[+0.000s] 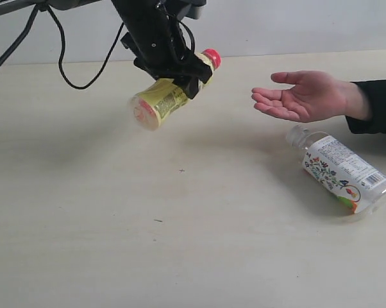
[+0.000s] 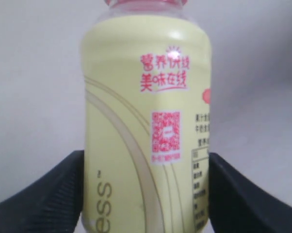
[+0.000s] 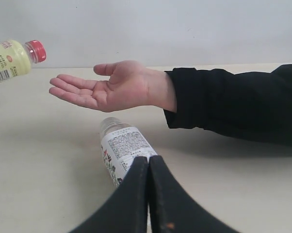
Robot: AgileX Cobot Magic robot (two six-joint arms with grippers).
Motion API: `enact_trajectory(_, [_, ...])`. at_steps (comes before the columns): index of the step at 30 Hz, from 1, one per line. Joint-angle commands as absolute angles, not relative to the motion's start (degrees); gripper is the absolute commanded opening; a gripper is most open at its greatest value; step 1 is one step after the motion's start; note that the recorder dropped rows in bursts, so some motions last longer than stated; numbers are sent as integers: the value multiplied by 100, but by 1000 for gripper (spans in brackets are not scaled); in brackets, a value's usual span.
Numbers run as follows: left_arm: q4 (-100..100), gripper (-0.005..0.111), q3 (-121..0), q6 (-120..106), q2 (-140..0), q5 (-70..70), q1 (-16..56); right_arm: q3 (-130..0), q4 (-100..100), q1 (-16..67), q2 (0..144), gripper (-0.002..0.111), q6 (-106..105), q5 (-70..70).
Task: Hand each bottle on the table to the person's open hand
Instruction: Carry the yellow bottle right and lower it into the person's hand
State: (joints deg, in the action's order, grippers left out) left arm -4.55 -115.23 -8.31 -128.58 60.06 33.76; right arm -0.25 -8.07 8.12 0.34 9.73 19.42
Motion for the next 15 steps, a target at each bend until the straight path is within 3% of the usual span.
enact_trajectory(1, [-528, 0, -11545, -674, -12597, 6111, 3618, 0, -791, 833, 0, 0, 965, 1897])
enact_trajectory(15, [-528, 0, -11545, 1416, -12245, 5959, 4545, 0, -791, 833, 0, 0, 965, 1897])
